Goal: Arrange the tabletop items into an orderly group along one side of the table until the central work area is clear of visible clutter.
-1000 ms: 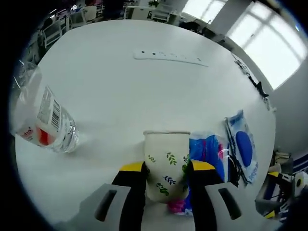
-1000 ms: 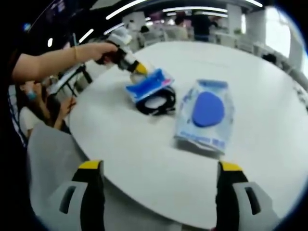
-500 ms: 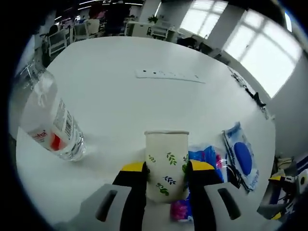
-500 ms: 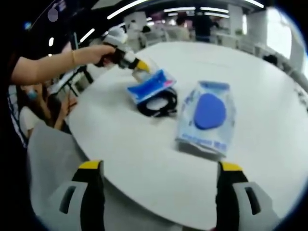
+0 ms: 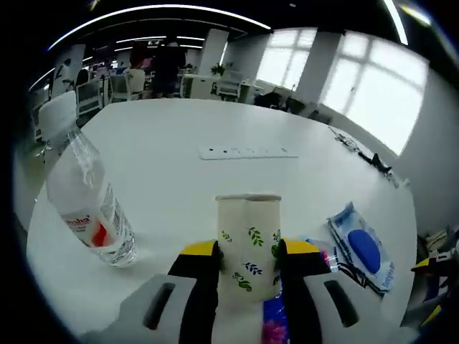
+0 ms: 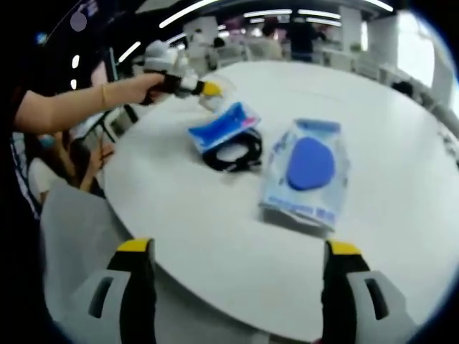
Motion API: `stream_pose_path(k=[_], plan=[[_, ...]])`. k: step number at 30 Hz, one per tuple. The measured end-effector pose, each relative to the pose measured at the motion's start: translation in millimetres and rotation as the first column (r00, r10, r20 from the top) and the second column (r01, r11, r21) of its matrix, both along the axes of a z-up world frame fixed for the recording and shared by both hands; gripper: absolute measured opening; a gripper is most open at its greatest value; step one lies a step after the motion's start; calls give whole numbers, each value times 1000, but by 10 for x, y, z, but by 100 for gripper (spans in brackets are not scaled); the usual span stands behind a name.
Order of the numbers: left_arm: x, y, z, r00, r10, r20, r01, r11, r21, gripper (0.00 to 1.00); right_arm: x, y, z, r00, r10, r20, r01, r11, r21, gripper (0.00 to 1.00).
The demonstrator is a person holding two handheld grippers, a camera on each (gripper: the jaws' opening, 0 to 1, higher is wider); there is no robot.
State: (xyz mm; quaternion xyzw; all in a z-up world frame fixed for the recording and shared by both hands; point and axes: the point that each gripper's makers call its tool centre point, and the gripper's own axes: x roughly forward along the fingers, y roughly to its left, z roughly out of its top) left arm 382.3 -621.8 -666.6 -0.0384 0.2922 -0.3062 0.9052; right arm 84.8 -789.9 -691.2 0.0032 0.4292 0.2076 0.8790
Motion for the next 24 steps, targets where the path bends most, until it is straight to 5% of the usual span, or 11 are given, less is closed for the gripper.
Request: stream_pose_path(k=[4, 8, 10, 24], plan=[[58, -15, 151, 989, -21, 145, 21, 1000, 4, 32, -8, 8, -17, 1000, 2, -6, -2, 1000, 3, 95], [32, -36, 135, 985, -50, 164, 45, 998, 35, 32, -17, 8, -46, 1000, 5, -17, -5, 1000, 3, 95], [45, -44, 149, 971, -89, 223, 71, 994, 86, 32, -20, 6, -54, 1000, 5, -20, -5, 1000, 3, 95], [152, 15, 239, 927, -36, 373, 21, 999, 42, 34, -21, -11, -62, 1000, 2, -26, -3, 1000, -8, 94]])
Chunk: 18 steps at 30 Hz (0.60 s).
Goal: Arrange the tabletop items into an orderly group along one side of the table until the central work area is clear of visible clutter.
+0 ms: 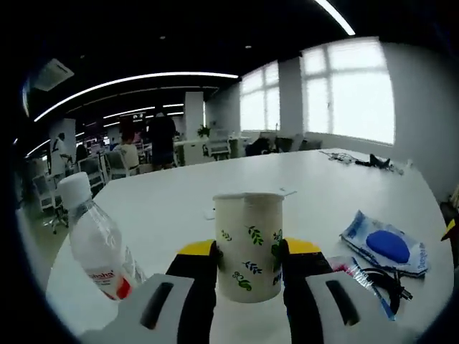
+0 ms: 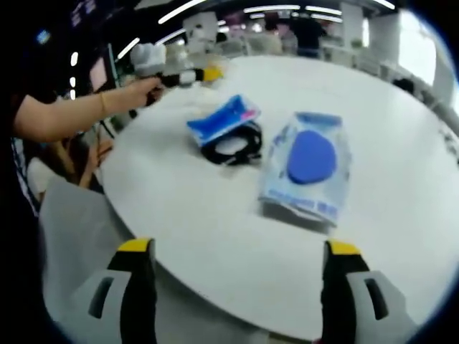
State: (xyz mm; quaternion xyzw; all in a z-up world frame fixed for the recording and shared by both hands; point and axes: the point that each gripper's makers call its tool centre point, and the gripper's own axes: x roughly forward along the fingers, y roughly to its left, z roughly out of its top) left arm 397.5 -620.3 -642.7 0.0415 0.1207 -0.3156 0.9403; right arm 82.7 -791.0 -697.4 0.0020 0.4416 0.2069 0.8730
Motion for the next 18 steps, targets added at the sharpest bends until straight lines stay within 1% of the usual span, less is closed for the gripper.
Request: stream_pose_path(k=[2, 5, 7, 8, 10, 14, 18], plan=[[31, 32, -6, 1000, 20, 9, -20, 1000, -20, 34, 2, 1, -3, 1000, 2, 0, -2, 1000, 0, 94], [80, 116, -60, 998, 61, 17, -61, 998, -16, 34, -21, -3, -39, 1000, 6, -15, -6, 1000, -4, 94], [101, 150, -62, 997, 77, 27, -75, 996, -43, 34, -33, -9, -54, 1000, 7, -22, -7, 1000, -8, 94], [110, 171, -89, 996, 83, 23, -82, 996, -47, 34, -45, -13, -68, 1000, 6, -31, -6, 1000, -9, 94], [131, 182, -136, 996, 81, 25, -80, 996, -35, 34, -64, -12, -92, 999, 13, -44, -14, 1000, -13, 94], [171, 197, -166, 996, 78, 46, -77, 997, -24, 34, -68, -13, -112, 998, 14, -55, -15, 1000, -15, 94], [239, 226, -196, 994, 87, 62, -86, 996, -12, 34, -51, -5, -119, 998, 14, -57, -15, 1000, -11, 94]])
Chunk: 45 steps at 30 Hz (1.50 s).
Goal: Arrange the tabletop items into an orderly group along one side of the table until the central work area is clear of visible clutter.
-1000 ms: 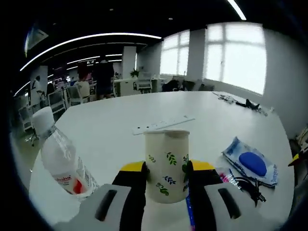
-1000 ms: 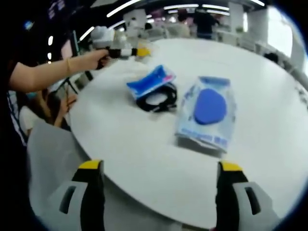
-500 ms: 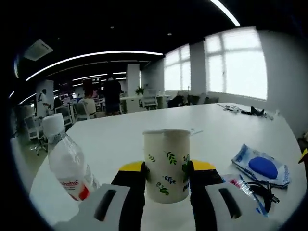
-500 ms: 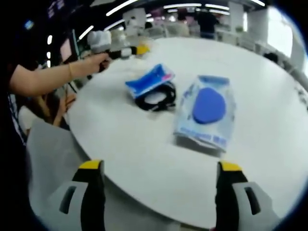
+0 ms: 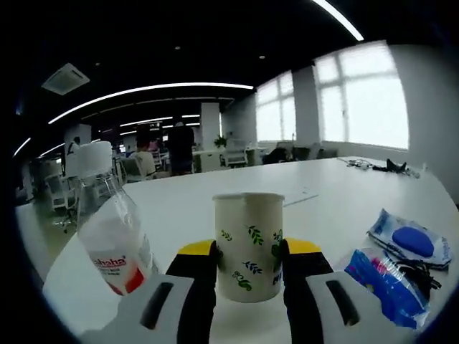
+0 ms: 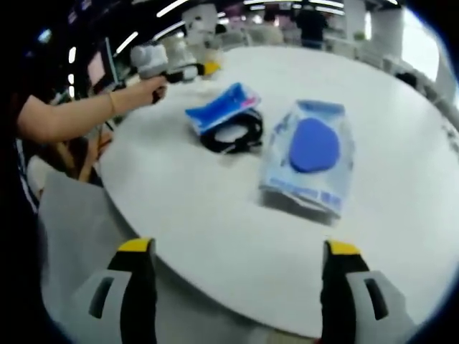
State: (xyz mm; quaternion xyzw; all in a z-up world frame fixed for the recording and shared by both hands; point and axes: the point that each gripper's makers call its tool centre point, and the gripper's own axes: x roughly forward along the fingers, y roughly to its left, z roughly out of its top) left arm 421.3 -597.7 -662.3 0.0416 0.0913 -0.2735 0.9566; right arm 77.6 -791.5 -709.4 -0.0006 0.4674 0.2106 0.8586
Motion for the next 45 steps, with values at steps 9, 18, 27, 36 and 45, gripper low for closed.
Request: stream_pose_path(k=[9, 18, 27, 36, 45], plan=[[143, 16, -97, 1000, 25, 14, -25, 999, -19, 34, 42, -23, -20, 1000, -10, 1, 10, 1000, 0, 93], [191, 2, -209, 1000, 30, -1, -30, 999, -39, 34, 18, -56, -62, 1000, -17, -21, 17, 1000, -5, 93], [213, -9, -293, 1000, 1, -6, -1, 1000, -20, 34, 29, -68, -81, 1000, -15, -27, 15, 1000, -16, 93], [138, 36, -349, 999, 12, -32, -12, 1000, 9, 35, 69, -26, -77, 1000, -13, -19, 13, 1000, -4, 93], [66, 94, -401, 998, 21, -58, -20, 1000, 15, 35, 65, -19, -78, 1000, -4, -18, 4, 1000, -9, 93]])
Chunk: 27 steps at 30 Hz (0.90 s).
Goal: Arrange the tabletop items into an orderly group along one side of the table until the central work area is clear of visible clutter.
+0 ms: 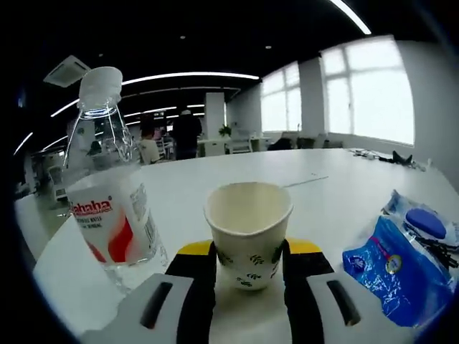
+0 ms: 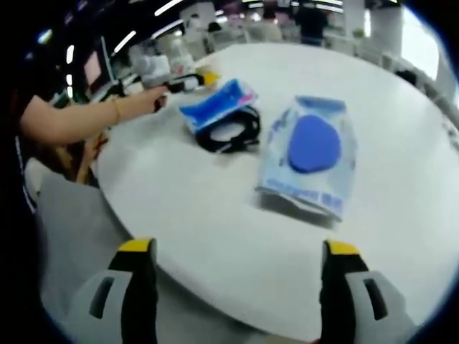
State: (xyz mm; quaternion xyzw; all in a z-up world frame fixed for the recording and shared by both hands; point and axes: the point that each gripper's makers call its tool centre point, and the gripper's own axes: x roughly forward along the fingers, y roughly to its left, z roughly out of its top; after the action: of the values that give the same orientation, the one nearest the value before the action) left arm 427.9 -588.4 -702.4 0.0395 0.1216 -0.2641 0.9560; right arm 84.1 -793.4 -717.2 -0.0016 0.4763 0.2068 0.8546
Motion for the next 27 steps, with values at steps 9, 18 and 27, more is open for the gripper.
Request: stream_pose_path(k=[9, 18, 27], plan=[[5, 13, 1, 999, 19, -41, -21, 998, -60, 36, 16, 5, 2, 1000, -4, 6, 4, 1000, 4, 93], [-44, -38, -16, 994, 0, -107, -8, 997, -82, 45, 3, 6, -26, 1000, -2, -2, 2, 1000, 6, 93], [-201, -33, -68, 985, -6, -170, -10, 996, -91, 59, 74, 58, 40, 1000, 6, 30, -7, 1000, 24, 93]])
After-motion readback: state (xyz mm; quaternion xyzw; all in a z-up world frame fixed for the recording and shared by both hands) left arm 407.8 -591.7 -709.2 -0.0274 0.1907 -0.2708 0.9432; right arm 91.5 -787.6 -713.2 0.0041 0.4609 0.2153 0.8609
